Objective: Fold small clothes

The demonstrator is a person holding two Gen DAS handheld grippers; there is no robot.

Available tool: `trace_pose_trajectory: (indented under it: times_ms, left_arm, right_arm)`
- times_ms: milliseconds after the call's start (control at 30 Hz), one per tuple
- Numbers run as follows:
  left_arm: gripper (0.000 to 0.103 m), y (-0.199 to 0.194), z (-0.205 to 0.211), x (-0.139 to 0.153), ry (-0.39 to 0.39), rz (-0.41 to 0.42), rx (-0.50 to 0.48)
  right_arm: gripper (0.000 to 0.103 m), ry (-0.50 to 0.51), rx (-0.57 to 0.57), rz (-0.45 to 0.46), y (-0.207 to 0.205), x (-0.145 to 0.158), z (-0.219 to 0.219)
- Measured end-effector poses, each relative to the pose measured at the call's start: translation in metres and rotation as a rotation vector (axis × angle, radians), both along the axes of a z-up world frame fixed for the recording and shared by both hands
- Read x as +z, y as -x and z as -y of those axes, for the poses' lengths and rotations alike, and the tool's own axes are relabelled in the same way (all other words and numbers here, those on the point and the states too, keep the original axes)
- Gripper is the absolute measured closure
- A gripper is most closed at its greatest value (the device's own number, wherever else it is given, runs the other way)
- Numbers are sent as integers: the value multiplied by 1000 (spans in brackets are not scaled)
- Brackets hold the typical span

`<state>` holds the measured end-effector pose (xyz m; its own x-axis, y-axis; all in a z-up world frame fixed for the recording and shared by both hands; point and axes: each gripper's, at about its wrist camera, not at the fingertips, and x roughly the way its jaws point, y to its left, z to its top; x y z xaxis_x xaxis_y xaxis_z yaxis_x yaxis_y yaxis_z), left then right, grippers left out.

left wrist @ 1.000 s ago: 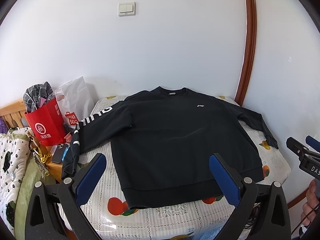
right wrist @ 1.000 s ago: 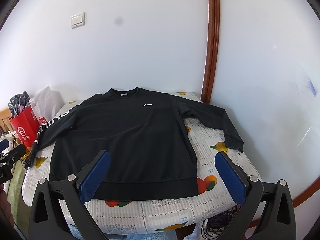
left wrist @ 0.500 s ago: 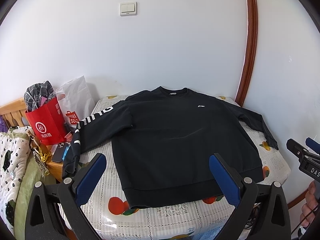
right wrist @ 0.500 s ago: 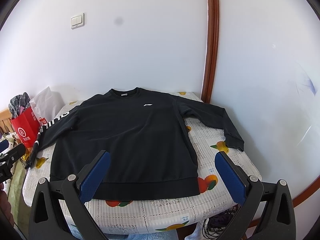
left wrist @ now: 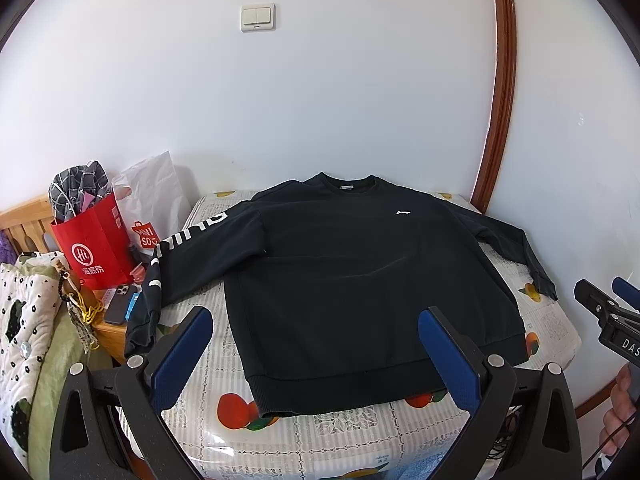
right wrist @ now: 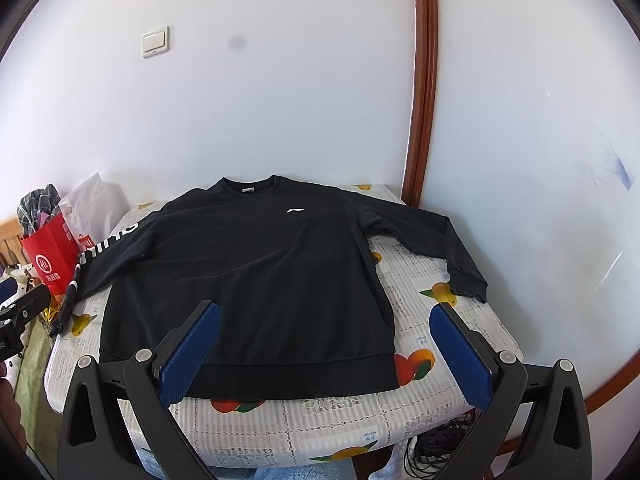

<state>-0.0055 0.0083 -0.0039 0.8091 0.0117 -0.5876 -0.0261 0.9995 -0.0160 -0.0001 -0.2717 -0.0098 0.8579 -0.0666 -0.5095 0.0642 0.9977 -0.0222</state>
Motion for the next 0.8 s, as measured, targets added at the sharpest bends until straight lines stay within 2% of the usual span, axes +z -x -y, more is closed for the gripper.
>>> trace_pose_trajectory:
  times_ms: [800]
  left_arm:
    - [0, 0, -1, 3, 2, 6, -2]
  right_arm:
    - [0, -2, -13, 10, 4, 1, 2]
